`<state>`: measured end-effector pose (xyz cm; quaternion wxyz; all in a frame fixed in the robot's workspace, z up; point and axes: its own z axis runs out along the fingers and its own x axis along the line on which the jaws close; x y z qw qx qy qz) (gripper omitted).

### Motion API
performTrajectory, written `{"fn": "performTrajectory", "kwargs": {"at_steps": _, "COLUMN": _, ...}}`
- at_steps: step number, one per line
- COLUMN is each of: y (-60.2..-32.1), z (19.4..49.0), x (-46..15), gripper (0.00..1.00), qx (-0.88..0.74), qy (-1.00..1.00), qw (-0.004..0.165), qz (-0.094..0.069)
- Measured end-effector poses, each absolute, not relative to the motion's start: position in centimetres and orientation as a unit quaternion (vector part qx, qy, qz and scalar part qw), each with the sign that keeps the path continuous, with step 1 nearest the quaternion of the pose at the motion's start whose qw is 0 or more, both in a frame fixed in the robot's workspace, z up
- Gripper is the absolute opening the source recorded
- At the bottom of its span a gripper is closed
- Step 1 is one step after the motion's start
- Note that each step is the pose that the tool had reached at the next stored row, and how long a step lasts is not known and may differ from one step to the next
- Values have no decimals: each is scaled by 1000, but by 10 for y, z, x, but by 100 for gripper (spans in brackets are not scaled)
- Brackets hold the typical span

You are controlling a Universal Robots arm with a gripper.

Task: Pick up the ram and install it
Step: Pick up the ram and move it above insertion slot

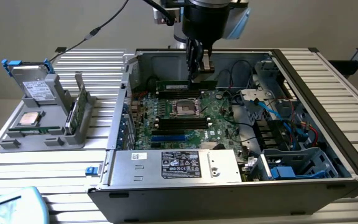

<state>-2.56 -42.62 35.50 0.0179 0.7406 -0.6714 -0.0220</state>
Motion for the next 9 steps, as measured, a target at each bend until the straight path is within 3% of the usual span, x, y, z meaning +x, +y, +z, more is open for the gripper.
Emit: {"fn": "performTrajectory", "kwargs": {"at_steps": 9, "y": -417, "z": 339, "x": -25, "gripper": 14, "qx": 738, "qy": -674, "qw": 18, "qz": -22}}
